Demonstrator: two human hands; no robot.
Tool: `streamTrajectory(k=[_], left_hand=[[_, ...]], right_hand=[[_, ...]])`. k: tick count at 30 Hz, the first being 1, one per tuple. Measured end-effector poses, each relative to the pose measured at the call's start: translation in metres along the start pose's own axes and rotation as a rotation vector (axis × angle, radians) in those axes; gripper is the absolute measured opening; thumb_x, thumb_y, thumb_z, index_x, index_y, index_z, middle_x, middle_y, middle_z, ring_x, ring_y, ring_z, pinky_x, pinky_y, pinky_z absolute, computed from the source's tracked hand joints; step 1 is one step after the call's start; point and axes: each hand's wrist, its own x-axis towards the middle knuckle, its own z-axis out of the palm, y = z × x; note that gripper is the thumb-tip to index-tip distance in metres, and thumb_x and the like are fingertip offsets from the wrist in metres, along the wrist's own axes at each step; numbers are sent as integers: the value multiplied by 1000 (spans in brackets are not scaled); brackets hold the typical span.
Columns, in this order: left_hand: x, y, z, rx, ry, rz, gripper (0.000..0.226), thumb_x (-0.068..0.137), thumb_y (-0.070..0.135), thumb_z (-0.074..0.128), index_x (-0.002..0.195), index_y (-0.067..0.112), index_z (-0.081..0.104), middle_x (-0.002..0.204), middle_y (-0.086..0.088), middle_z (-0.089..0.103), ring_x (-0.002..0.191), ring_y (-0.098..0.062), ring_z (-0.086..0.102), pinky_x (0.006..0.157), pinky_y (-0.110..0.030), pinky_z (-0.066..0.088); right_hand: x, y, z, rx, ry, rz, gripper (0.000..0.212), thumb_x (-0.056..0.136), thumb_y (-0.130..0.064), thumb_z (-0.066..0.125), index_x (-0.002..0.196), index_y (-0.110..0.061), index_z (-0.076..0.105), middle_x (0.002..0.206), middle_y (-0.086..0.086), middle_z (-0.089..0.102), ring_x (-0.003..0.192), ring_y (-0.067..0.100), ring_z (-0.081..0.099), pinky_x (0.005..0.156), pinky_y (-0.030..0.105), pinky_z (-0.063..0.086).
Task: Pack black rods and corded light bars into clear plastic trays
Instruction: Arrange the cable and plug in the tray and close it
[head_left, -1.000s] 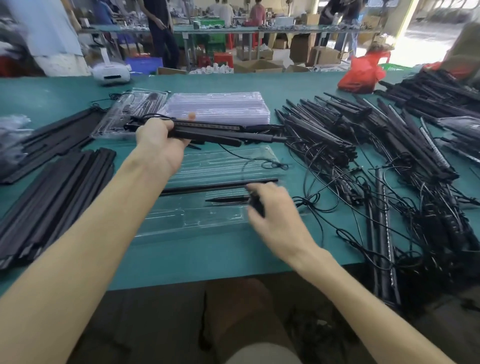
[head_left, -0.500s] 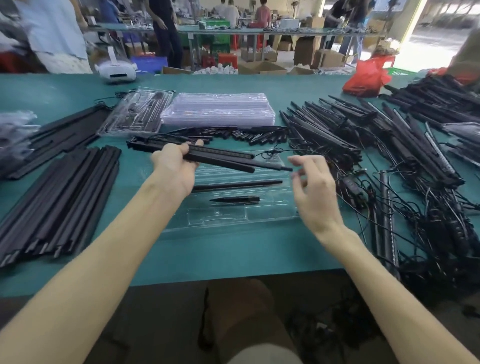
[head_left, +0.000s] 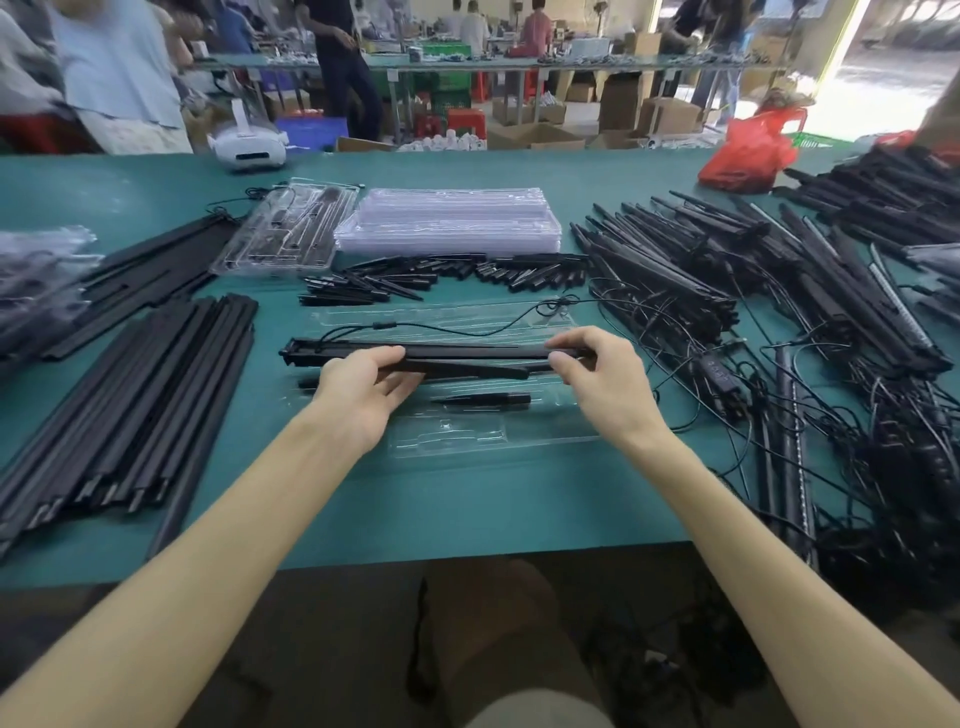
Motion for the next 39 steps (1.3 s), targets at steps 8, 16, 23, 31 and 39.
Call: streamTrajectory(k=[8,16,23,31,39], left_hand=[[-11,7,-16,336,-154,-147,12,100,8,57,107,-2,57,108,-20,70,85,-35,76,46,-24,56],[-8,34,-30,919,-116,318,11,99,13,55,93,10,64,90,-7,77,59,-15,68,40,-19,41],[18,41,-51,1593,-114,745,53,89,25,75,137,13,56,130,-12,59,123,-28,54,111,-45,37],[24,34,-56,1714,-71,868,44,85,25,79,124,11,65,120,-12,61,116,-33,51,104,-47,39],[16,49,-61,1629,-175,881,35,81,19,83,110,11,67,104,-7,60,104,-29,50,95,-45,43]], right_hand=[[11,5,9,-346,101,89,17,101,-14,54,107,-20,69,111,4,67,117,30,49,102,47,41],[7,20,9,-352,88,127,30,96,5,52,102,-18,70,83,-11,47,122,26,38,95,37,36],[6,20,12,-392,108,103,23,99,-4,54,105,-18,72,104,3,65,119,25,38,97,41,41],[3,20,16,-453,164,57,18,100,-9,55,107,-18,70,113,4,62,112,25,39,93,36,39],[2,25,20,-368,280,-22,17,100,-8,56,103,-18,69,110,-1,60,105,16,36,88,29,34]])
